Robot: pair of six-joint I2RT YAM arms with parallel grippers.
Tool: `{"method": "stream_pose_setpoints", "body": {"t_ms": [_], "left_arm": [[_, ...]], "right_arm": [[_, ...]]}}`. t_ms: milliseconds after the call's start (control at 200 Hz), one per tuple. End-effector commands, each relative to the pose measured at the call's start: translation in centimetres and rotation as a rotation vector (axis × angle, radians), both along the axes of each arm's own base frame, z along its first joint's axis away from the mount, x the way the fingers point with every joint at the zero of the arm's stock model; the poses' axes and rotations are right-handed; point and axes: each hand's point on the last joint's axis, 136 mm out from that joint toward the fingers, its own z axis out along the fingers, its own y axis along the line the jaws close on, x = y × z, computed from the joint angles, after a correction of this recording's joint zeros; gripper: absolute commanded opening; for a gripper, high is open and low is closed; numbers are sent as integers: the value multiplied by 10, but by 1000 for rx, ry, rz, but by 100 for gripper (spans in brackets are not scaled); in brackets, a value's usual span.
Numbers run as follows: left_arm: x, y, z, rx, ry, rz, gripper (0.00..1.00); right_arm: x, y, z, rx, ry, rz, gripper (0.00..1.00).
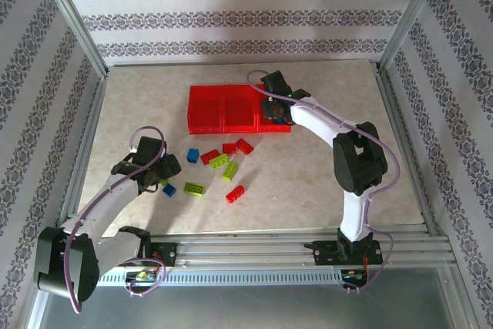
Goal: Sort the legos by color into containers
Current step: Place the lego in the container.
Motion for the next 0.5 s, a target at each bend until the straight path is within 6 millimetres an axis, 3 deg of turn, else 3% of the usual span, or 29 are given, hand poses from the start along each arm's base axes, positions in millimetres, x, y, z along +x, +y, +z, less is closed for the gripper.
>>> {"method": "stream_pose_setpoints", "body": {"t_ms": [0,235,495], "left_arm": [[-12,-4,-6,-15,37,-5,84],[-14,-7,-10,-28,44,-9,78],[-15,-9,-16,-27,63,-17,75]], "right_arm": [[15,-3,1,2,-10,3,31],[20,-2,-10,13,13,12,40],[19,-1,-7,27,12,17,47]]}}
